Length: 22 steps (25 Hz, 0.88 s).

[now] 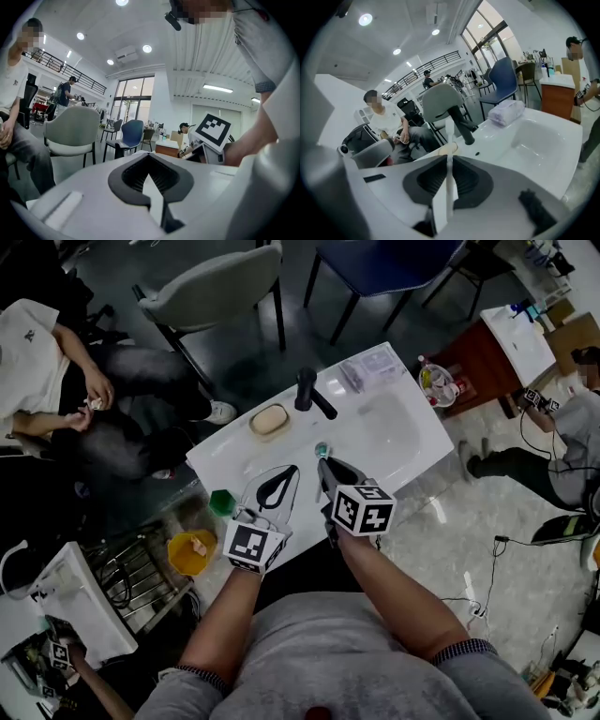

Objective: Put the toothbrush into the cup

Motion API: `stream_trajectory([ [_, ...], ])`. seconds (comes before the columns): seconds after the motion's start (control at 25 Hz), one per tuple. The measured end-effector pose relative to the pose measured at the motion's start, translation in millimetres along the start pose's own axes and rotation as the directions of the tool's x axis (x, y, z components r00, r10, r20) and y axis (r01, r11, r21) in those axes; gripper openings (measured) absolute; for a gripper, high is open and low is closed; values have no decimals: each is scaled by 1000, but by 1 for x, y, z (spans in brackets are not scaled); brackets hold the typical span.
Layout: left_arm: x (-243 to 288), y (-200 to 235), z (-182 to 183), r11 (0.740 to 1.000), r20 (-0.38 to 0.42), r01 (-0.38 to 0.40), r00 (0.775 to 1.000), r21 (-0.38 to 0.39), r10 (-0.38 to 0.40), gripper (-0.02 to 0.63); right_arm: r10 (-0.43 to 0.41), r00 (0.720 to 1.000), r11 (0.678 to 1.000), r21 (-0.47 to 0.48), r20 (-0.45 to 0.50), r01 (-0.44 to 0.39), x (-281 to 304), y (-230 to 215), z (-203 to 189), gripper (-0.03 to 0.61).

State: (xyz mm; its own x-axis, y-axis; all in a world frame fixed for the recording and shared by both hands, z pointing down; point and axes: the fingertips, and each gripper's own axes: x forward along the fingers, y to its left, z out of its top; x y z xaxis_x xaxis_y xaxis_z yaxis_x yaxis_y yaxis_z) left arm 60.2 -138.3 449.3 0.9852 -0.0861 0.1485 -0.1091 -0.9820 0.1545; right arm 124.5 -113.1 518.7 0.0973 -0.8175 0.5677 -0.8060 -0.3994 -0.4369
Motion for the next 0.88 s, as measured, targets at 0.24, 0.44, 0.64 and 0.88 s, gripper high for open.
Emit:
stream_trajectory([
  [0.24,-21,-2,21,1000,4,3,1000,12,-3,8,85,996,995,-51,5,-85,-18,36,17,43],
  [0.44,-49,6,39,999,28,-37,999,11,37,8,174,985,975,-142,14,-171,-34,74,30,43],
  [0.64,-76,12,53,997,57,-73,996,10,73,8,278,960,932,-251,35,-261,-46,116,41,43],
  [0.88,-102,29,64,987,90,-160,983,-1,159,8,425,905,836,-389,16,-386,-46,161,47,43],
])
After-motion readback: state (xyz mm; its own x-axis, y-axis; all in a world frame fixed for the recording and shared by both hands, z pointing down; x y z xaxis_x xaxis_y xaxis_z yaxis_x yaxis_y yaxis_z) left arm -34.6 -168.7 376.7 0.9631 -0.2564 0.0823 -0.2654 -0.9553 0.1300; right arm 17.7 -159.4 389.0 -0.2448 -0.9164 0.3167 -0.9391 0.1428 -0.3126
